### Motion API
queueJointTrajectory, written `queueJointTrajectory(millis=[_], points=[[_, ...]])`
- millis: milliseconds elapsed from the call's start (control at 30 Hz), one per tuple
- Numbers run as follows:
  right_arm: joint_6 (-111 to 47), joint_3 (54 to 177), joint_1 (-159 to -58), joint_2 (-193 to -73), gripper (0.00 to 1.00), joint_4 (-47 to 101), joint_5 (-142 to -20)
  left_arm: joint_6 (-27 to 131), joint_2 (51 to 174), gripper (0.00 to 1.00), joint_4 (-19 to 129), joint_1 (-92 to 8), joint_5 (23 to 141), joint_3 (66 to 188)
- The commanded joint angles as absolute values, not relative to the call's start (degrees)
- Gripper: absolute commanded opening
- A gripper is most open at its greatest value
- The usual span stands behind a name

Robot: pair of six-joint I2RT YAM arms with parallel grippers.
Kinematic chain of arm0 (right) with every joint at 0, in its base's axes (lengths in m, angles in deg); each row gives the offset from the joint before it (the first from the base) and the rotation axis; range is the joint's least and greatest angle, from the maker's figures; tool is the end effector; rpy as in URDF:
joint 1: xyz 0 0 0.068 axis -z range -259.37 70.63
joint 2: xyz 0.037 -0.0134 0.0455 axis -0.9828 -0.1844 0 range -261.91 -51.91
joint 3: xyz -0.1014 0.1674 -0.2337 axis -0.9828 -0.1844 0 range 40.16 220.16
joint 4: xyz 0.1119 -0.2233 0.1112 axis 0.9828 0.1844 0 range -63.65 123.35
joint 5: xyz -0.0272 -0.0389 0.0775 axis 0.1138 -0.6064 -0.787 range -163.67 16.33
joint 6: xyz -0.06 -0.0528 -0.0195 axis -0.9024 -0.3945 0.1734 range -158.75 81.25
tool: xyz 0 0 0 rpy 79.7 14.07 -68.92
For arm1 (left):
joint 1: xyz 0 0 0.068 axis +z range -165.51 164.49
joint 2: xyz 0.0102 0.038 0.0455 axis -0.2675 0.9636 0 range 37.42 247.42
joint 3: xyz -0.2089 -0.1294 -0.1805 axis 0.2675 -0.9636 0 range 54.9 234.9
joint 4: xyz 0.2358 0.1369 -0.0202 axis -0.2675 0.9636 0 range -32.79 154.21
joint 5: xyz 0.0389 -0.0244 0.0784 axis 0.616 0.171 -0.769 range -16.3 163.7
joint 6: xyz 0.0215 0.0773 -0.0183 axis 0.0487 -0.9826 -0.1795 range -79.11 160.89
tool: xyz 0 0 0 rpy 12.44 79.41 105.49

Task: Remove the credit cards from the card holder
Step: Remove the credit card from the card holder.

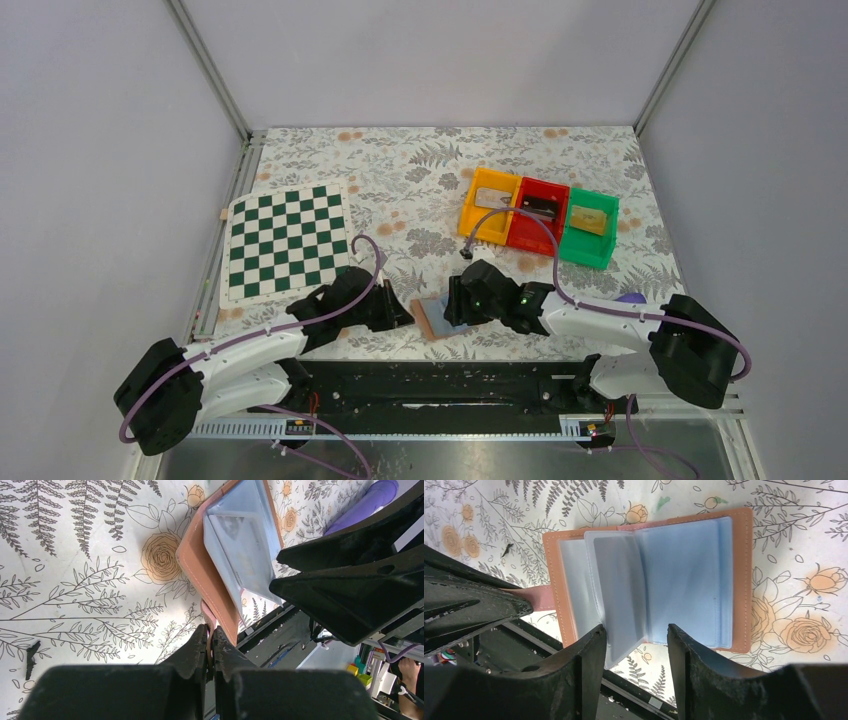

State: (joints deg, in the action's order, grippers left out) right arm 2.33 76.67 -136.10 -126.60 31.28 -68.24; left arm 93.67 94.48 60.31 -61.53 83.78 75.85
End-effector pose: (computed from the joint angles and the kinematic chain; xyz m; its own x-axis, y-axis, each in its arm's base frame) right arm 0.1633 0.2364 0.1885 -0.8047 -0.0338 -0.5927 -0.3524 0.8307 0.4310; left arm 0.1395 -0.1626 0.1680 -0.9047 -0.1916 -0.3806 0.1360 0.7167 -0.6840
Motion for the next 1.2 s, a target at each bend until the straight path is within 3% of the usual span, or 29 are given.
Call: queueJointTrajectory(millis=[0,267,533,600,667,867,1167], points=[[0.74,77.59,-136.27,-126.40,0.55,34.47,-63.68,92.83,93.68,0.00,59.80,-61.52,83.62,76.02],[-0.38,77.28,-136.24,-124.99,0.55,34.90,-63.24,92.57,93.72,0.00,60.71,-61.50,82.81,75.55],[-0.55,76.97,-135.96,-125.88,0.41,33.24,-64.84,90.94,93.38,0.00,67.14,-61.12,77.32,77.57],[-0.18,76.79,-135.78,-125.29,0.36,33.70,-64.76,89.81,93.87,0.04,70.61,-60.26,74.72,79.23],[0.45,77.17,-135.73,-124.66,0.34,35.02,-64.38,89.84,94.16,0.18,75.00,-59.16,69.26,81.28],[0.59,79.19,-135.62,-122.32,0.45,41.66,-64.48,89.06,89.23,0.38,77.44,-58.09,67.34,85.17],[-1.72,79.17,-135.10,-118.94,0.38,35.59,-68.96,87.84,96.61,0.40,64.57,-60.61,83.77,86.90]])
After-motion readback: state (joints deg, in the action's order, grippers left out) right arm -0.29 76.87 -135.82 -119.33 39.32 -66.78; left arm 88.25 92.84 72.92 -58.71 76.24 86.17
